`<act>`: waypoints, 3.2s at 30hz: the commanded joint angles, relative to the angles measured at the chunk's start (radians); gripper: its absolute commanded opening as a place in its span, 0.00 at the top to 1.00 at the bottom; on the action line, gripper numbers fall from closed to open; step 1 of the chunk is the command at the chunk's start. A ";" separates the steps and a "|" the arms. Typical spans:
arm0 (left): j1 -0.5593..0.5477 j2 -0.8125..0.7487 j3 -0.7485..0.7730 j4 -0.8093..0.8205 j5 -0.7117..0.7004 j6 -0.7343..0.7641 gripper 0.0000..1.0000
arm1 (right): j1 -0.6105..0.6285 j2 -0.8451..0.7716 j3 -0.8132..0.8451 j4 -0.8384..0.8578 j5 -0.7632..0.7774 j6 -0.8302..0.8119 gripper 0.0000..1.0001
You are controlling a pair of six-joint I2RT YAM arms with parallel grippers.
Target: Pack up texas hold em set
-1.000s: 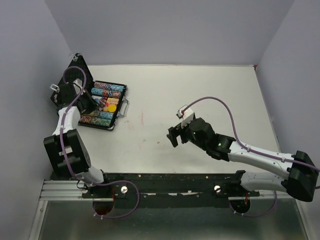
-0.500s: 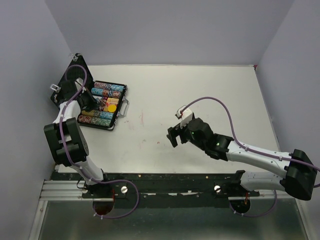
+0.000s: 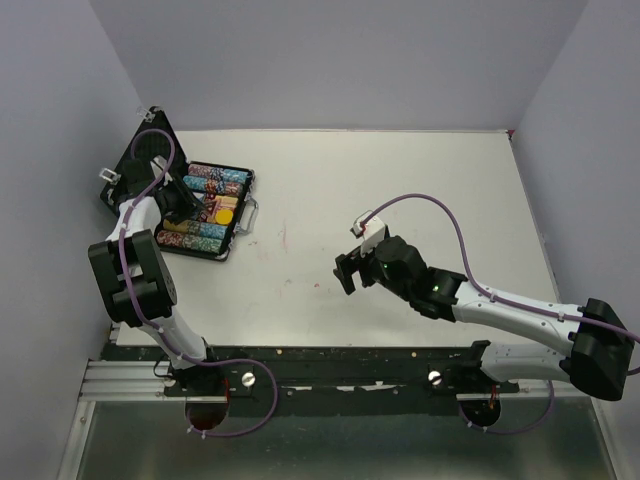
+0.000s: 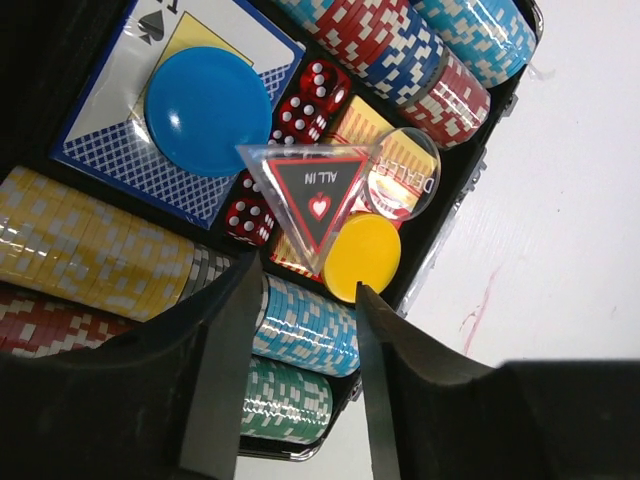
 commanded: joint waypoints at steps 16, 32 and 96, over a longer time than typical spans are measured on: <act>-0.074 -0.100 0.016 -0.029 -0.141 0.108 0.41 | -0.004 -0.016 -0.021 0.027 0.030 0.008 0.00; -0.201 -0.443 -0.038 -0.001 -0.344 0.240 0.40 | -0.047 -0.071 -0.042 0.012 0.091 0.071 0.00; 0.156 -0.447 -0.059 0.100 -0.147 0.057 0.10 | -0.049 -0.094 0.022 0.010 -0.013 0.341 0.00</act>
